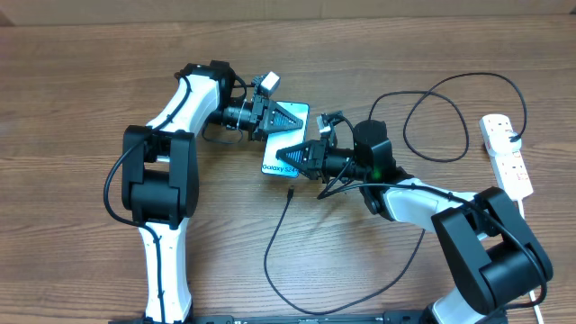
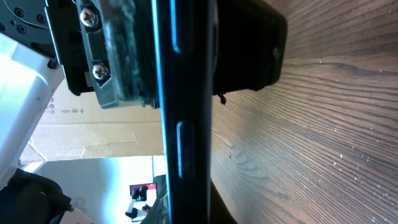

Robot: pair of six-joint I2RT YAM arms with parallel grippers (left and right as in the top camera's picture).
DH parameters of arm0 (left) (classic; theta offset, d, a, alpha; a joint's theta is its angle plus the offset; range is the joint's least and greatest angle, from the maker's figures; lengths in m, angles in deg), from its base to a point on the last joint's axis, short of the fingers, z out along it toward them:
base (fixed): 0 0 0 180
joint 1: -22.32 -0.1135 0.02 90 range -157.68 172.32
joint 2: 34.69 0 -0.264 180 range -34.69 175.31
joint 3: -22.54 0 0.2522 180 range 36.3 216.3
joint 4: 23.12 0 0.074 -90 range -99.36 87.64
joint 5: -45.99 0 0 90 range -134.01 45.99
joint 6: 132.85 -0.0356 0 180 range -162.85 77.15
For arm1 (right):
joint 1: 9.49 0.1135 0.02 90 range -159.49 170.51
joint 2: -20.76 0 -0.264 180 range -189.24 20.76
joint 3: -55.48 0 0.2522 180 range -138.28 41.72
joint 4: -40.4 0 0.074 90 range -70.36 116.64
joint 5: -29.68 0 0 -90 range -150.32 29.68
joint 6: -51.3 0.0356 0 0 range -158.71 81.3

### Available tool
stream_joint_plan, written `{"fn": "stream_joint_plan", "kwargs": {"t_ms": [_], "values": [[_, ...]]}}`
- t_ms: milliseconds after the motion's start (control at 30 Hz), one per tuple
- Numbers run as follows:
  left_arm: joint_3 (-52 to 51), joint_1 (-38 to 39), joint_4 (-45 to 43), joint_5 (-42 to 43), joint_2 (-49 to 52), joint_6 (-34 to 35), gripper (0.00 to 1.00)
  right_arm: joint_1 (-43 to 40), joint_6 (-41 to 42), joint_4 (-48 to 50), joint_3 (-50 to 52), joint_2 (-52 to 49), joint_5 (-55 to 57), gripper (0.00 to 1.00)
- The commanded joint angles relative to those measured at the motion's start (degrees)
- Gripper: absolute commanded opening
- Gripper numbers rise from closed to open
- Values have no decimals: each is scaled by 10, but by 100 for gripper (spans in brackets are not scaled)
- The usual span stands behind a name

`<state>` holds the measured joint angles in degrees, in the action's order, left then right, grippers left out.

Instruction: Plug charger to phone and switch on socket

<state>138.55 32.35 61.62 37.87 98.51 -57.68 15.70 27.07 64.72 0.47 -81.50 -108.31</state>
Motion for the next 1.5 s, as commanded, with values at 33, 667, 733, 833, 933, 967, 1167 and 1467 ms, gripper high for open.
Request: {"fn": "stream_joint_plan", "kwargs": {"t_ms": [33, 667, 733, 833, 933, 967, 1167, 1467], "values": [[8, 24, 12, 87, -16, -15, 24, 2, 28, -21, 3, -18, 39, 4], [8, 27, 27, 86, -16, -15, 24, -2, 28, -21, 3, -18, 72, 4], [8, 29, 27, 85, -16, -15, 25, -2, 28, -21, 3, -18, 83, 4], [8, 29, 27, 85, -16, -15, 27, -2, 28, -21, 3, -18, 99, 4], [8, 27, 27, 85, -16, -15, 28, -8, 28, -21, 3, -18, 96, 4], [8, 26, 27, 85, -16, -15, 29, -12, 28, -21, 3, -18, 93, 4], [8, 23, 28, 76, -16, -15, 31, -46, 28, -21, 3, -18, 68, 4], [8, 23, 28, 76, -16, -15, 29, -57, 15, -35, 3, -18, 38, 4]]}}
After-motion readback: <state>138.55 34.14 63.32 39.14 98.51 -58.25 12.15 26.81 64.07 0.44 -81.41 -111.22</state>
